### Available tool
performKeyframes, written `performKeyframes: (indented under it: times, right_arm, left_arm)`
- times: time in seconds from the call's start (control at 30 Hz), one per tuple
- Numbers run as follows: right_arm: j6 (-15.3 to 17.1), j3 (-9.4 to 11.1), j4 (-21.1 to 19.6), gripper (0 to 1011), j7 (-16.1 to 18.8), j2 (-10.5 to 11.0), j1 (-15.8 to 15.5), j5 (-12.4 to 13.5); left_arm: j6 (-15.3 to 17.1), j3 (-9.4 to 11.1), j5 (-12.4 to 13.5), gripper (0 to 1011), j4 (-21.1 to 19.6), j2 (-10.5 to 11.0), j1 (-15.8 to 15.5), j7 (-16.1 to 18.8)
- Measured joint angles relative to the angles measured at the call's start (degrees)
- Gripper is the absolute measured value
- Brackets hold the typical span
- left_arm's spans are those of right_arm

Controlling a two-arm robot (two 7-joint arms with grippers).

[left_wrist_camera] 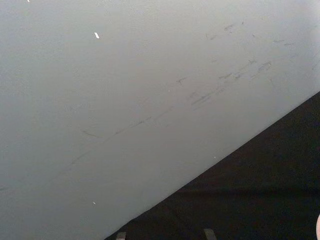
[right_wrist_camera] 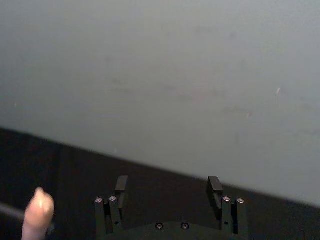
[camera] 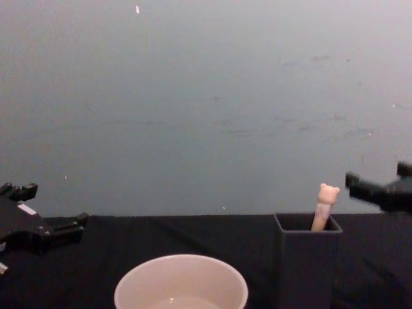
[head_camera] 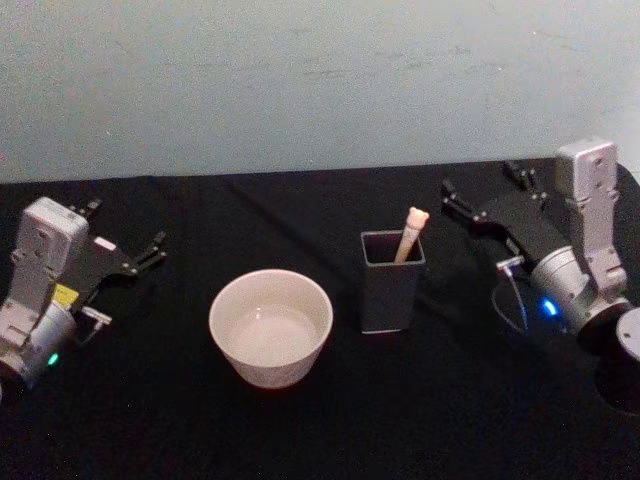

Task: Pick up the stirring spoon with one hand, stir inside the cup, then place it back in its original position.

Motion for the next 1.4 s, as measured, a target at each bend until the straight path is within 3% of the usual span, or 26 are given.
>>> performKeyframes:
  times: [0.33,1.4]
  right_arm:
    - [2.1,-0.6,2.9,1003,1.7,-1.0,0.2,-1.7]
    - [2.0,-0.6,2.6,1003,1.6,-0.8,0.2,-1.5]
  left_arm:
    - [0.0,0.0,0.0,1001,0.0,0.0,0.0,0.0]
    - [0.0,0.0,0.0,1001,0.0,0.0,0.0,0.0]
